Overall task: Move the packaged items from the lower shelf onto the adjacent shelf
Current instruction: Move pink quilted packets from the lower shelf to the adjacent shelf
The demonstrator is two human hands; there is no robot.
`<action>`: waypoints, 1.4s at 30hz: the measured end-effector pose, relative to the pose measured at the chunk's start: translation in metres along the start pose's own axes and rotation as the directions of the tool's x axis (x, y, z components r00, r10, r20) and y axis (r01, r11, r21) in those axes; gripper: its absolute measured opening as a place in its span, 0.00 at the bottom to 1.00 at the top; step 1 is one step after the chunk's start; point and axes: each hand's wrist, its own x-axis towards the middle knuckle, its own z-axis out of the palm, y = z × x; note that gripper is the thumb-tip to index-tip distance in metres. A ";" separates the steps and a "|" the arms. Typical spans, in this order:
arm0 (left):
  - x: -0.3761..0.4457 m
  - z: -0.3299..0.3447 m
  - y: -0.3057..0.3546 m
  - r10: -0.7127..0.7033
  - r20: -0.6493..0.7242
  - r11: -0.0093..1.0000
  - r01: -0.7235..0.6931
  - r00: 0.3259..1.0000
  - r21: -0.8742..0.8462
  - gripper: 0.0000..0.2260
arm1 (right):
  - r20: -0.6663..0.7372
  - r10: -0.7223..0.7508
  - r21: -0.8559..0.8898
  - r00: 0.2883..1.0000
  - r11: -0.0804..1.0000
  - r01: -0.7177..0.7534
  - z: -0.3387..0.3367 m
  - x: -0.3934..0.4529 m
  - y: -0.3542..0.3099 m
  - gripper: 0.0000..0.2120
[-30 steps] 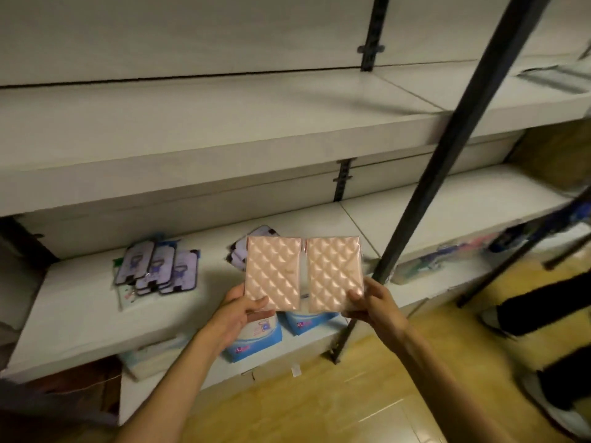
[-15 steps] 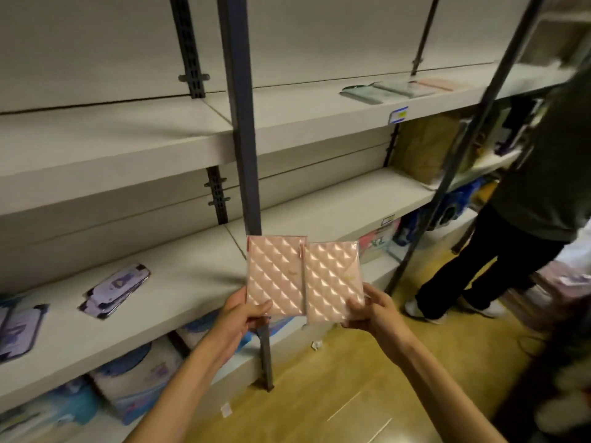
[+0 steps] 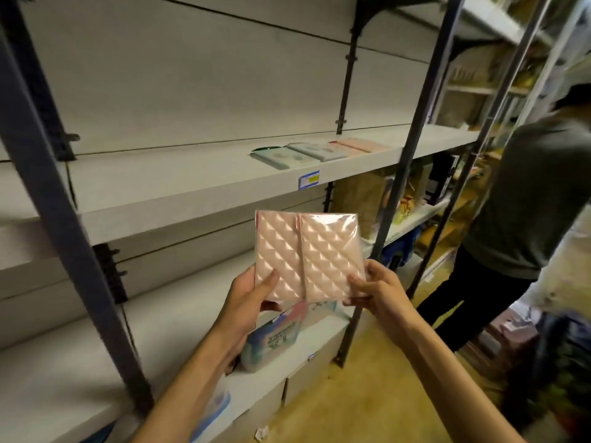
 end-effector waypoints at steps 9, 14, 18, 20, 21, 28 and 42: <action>0.129 0.085 0.066 0.230 -0.085 0.966 -0.217 0.970 0.140 0.05 | 0.069 -0.112 -0.071 0.991 0.991 0.117 -0.057 0.151 -0.114 0.11; 0.186 0.116 0.084 0.224 -0.155 0.967 -0.199 0.962 0.161 0.08 | 0.098 -0.113 -0.127 0.989 0.984 0.125 -0.080 0.223 -0.141 0.13; 0.224 0.135 0.098 0.179 -0.198 0.982 -0.161 0.964 0.104 0.08 | 0.121 -0.107 -0.137 0.987 0.983 0.124 -0.101 0.282 -0.157 0.14; 0.242 0.142 0.103 0.154 -0.234 0.988 -0.146 0.960 0.048 0.08 | 0.120 -0.104 -0.131 0.987 0.984 0.119 -0.114 0.311 -0.167 0.14; 0.250 0.146 0.106 0.146 -0.246 0.989 -0.143 0.958 0.029 0.07 | 0.113 -0.104 -0.128 0.988 0.985 0.118 -0.121 0.327 -0.172 0.14; 0.315 0.180 0.132 0.201 -0.400 0.971 -0.128 0.894 0.202 0.04 | 0.070 -0.090 -0.080 0.994 0.992 0.095 -0.165 0.427 -0.215 0.15; 0.436 0.236 0.119 0.161 -0.553 0.800 0.220 0.817 0.558 0.33 | 0.161 -0.065 -0.286 0.985 0.952 0.110 -0.190 0.540 -0.208 0.12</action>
